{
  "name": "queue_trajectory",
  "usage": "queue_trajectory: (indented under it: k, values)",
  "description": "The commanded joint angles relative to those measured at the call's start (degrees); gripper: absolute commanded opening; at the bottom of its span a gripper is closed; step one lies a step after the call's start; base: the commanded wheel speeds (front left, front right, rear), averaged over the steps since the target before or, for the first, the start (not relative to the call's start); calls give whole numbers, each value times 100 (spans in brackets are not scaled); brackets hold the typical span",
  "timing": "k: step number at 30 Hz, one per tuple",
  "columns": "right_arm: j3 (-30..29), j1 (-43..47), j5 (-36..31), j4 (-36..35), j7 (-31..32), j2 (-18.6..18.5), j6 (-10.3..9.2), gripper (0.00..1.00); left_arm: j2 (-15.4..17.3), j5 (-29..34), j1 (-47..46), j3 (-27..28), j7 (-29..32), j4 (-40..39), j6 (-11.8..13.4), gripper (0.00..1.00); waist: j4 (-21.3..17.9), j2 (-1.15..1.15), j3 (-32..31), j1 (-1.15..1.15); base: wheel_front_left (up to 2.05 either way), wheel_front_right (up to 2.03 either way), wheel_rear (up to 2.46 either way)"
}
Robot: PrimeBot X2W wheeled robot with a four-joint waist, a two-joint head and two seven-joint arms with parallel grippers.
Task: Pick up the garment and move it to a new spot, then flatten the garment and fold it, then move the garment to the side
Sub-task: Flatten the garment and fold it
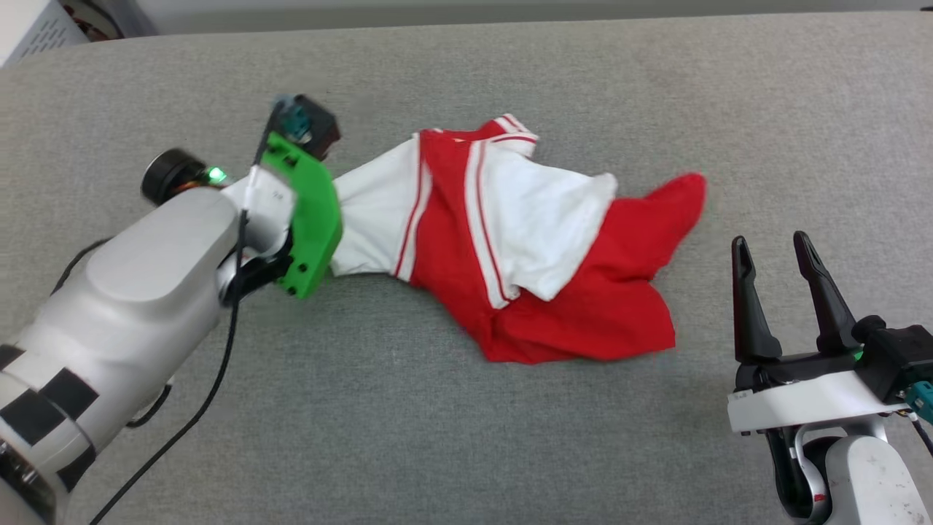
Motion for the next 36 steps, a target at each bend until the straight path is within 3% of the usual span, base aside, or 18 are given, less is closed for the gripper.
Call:
queue_trajectory:
  k: [1,9,10,11,15,20,22,25,30,33,36]
  values:
    - [7,47,-50,13,-27,-9,-4,100,73,-74,196,18,-70,114,-5,0,59,35,-39,0,0,0,0]
    - [-24,84,-108,59,-27,-9,-4,100,101,-324,887,65,-447,855,33,0,28,35,-34,0,0,0,0]
    - [-27,97,-113,70,-27,-9,-4,100,74,-304,924,93,-644,896,33,35,29,35,-60,0,0,0,0]
    - [-28,103,-122,77,-27,-9,-4,100,58,-278,953,125,-846,924,44,100,28,35,-87,0,0,0,0]
    - [-85,150,-170,62,-27,-9,-4,100,19,-59,1090,252,-1918,956,209,100,101,35,-294,0,0,0,0]
    - [-259,91,-406,-87,-27,-9,-4,100,44,61,1421,590,-3429,775,692,100,293,35,-590,0,0,0,0]
    - [-346,1,-548,-166,-27,-9,-4,100,68,113,1559,753,-3757,605,926,100,392,35,-677,0,0,0,0]
    - [-410,-204,-736,-277,-27,-47,-4,100,128,297,1800,1092,-3894,187,1318,100,514,35,-754,0,0,0,0]
    - [-467,-759,-779,-444,-27,-390,-4,100,264,1303,2594,2262,-3904,-1350,2156,100,740,35,-757,0,0,0,0]
    - [-355,-1138,-752,-420,-27,-704,-4,100,191,1836,3185,2827,-3905,-2092,2446,100,859,35,-729,0,0,0,0]
    - [-123,-1593,-619,-239,-27,-1054,-4,100,71,2382,3676,3267,-3905,-2601,2574,100,986,35,-675,0,0,0,0]
